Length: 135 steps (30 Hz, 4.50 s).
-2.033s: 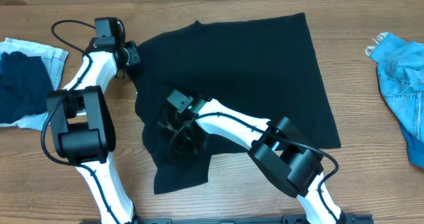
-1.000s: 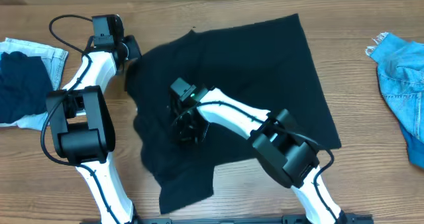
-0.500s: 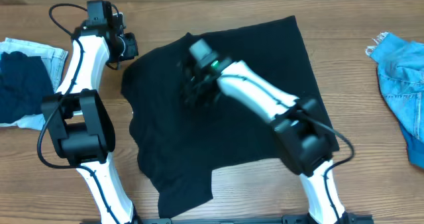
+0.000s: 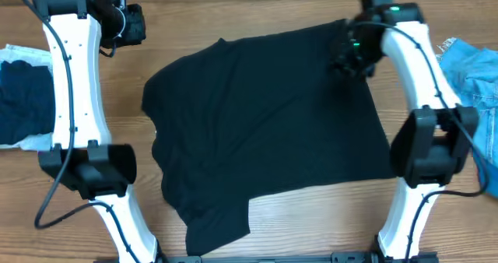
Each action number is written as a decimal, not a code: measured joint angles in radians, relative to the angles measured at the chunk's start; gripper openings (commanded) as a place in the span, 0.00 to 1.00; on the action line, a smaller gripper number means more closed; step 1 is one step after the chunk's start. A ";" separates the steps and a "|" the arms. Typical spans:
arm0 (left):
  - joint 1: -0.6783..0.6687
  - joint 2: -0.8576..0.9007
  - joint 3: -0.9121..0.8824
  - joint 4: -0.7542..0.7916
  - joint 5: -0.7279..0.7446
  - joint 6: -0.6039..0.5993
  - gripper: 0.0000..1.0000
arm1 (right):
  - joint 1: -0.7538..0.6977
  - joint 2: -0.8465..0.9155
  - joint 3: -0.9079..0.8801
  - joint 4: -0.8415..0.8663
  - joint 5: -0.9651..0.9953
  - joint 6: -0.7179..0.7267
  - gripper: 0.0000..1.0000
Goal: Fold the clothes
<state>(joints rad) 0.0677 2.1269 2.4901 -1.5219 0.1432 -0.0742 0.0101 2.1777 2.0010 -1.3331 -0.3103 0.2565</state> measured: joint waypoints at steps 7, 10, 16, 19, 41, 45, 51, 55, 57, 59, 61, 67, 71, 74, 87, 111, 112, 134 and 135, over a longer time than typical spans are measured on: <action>-0.117 -0.343 0.017 -0.161 -0.130 -0.064 0.27 | -0.040 -0.193 -0.001 -0.030 0.012 -0.083 0.49; -0.165 -0.499 0.025 -0.163 -0.149 -0.108 0.31 | -0.035 -0.398 0.000 -0.057 0.049 -0.089 0.68; -0.199 -0.611 -0.058 -0.166 -0.192 -0.140 0.28 | -0.035 -0.579 0.021 -0.151 0.122 -0.039 0.80; -0.199 -0.585 -0.237 -0.153 -0.253 -0.165 0.31 | -0.035 -0.550 -0.008 -0.159 0.135 -0.024 0.81; -0.199 -0.347 -1.365 0.736 -0.047 -0.252 0.04 | -0.035 -0.525 -0.096 -0.151 0.143 0.002 0.80; -0.199 -0.250 -1.372 0.881 -0.080 -0.253 0.04 | -0.035 -0.525 -0.096 -0.153 0.142 0.002 0.80; -0.190 -0.183 -1.338 1.103 -0.090 -0.253 0.04 | -0.035 -0.525 -0.097 -0.169 0.143 0.001 0.79; -0.150 -0.140 -1.304 1.188 -0.055 -0.253 0.04 | -0.035 -0.525 -0.097 -0.170 0.143 0.001 0.79; -0.116 -0.122 -1.277 1.190 -0.037 -0.248 0.04 | -0.035 -0.525 -0.097 -0.169 0.143 0.002 0.78; -0.082 -0.108 -1.252 1.177 -0.030 -0.238 0.04 | -0.035 -0.525 -0.097 -0.166 0.143 0.001 0.78; -0.029 -0.087 -1.200 1.117 -0.033 -0.209 0.04 | -0.035 -0.525 -0.097 -0.161 0.143 0.002 0.79; 0.054 -0.046 -1.082 0.928 -0.072 -0.129 0.07 | -0.035 -0.525 -0.097 -0.153 0.143 0.002 0.91; 0.056 -0.032 -0.995 0.778 -0.068 -0.097 0.08 | -0.035 -0.525 -0.135 -0.119 0.143 0.005 0.93; 0.056 -0.032 -0.882 0.652 -0.059 -0.079 0.07 | -0.035 -0.520 -0.234 -0.072 0.143 0.006 0.88; 0.025 -0.094 -0.727 0.208 0.008 -0.071 0.04 | -0.035 -0.418 -0.698 0.159 0.132 0.020 0.93; 0.023 -1.106 -1.575 0.257 0.108 -0.189 0.29 | -0.035 -0.418 -0.732 0.130 0.051 0.008 0.95; 0.023 -1.103 -1.617 0.274 0.131 -0.190 0.29 | -0.035 -0.418 -0.732 0.136 0.052 0.007 0.95; -0.095 -1.094 -1.738 0.446 0.040 -0.294 0.28 | 0.049 -0.418 -0.732 0.214 -0.184 -0.161 0.90; -0.122 -1.094 -1.732 0.446 0.028 -0.294 0.29 | 0.050 -0.418 -0.732 0.214 -0.187 -0.163 0.89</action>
<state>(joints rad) -0.0544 1.0325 0.7586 -1.0763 0.1715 -0.3683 0.0597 1.7592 1.2690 -1.1187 -0.4973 0.0940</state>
